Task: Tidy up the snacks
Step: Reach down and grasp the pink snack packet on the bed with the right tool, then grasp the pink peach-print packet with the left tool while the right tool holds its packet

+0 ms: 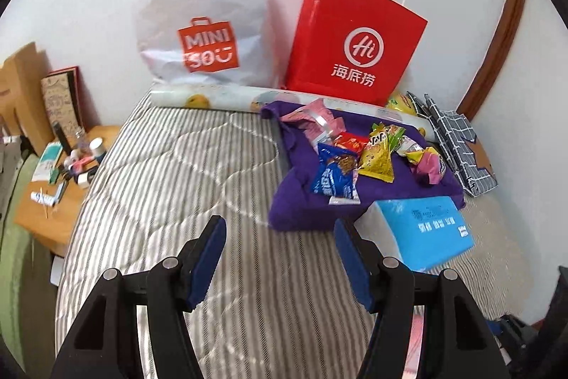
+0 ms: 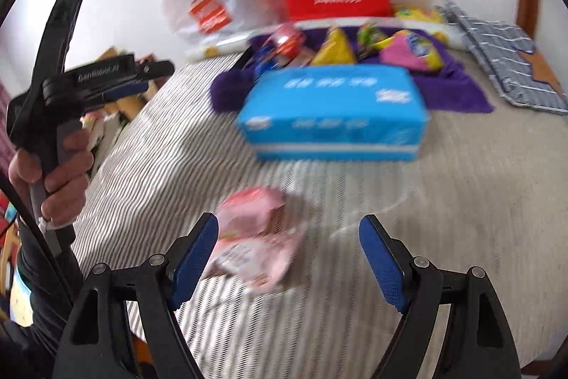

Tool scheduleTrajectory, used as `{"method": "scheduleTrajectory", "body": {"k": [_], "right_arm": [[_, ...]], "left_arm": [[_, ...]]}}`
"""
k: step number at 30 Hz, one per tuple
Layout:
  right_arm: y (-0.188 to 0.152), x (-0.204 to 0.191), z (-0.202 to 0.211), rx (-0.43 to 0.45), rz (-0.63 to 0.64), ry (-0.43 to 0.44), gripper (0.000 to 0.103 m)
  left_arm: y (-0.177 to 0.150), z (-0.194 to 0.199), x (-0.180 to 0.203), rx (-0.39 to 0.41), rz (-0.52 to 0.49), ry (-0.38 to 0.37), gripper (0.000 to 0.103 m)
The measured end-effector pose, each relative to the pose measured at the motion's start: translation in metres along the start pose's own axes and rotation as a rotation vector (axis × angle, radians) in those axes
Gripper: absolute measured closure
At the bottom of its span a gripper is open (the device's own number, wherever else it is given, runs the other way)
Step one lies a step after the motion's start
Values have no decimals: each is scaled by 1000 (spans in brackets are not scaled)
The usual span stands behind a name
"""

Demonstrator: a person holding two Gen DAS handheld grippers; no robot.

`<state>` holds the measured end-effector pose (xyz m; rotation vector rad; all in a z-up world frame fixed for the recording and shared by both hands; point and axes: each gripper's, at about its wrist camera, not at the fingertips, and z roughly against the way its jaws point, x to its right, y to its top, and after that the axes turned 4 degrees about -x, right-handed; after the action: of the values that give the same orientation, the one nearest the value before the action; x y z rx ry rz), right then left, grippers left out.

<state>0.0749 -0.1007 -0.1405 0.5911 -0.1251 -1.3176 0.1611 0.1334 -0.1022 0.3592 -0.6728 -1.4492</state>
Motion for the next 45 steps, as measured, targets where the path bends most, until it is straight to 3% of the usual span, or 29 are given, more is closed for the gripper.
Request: {"method": "scheduleTrajectory", "body": {"k": [7, 10, 12, 16, 17, 22, 28, 30, 32, 34, 41, 45], "right_arm": [[-17, -23, -32, -66, 54, -54, 24], [-23, -27, -34, -21, 74, -102, 30], [-24, -28, -34, -1, 88, -120, 36], [-25, -25, -30, 17, 99, -108, 65], [-25, -22, -28, 15, 96, -89, 67], [-22, -7, -22, 34, 78, -69, 66], [-13, 9, -16, 67, 78, -77, 51], [-10, 13, -18, 63, 76, -61, 51], [-9, 14, -21, 44, 75, -27, 63], [-10, 15, -22, 36, 67, 19, 69], [-16, 27, -1, 77, 36, 31, 83], [-16, 43, 12, 106, 19, -30, 85]], "left_arm": [[-15, 15, -7, 3, 5, -7, 42], [-22, 17, -2, 2, -9, -3, 42], [-26, 16, 3, -1, -22, -4, 42], [-36, 12, 14, -19, -45, -16, 42], [-39, 10, 16, -29, -50, -29, 42], [-50, -1, 35, -75, -82, -81, 42], [-54, -5, 50, -96, -98, -93, 42], [-55, -7, 53, -105, -103, -104, 42], [-56, -9, 55, -117, -106, -115, 42], [-57, -10, 58, -122, -112, -113, 42], [-71, -16, 75, -171, -159, -169, 42], [-81, -24, 91, -212, -215, -198, 42]]}}
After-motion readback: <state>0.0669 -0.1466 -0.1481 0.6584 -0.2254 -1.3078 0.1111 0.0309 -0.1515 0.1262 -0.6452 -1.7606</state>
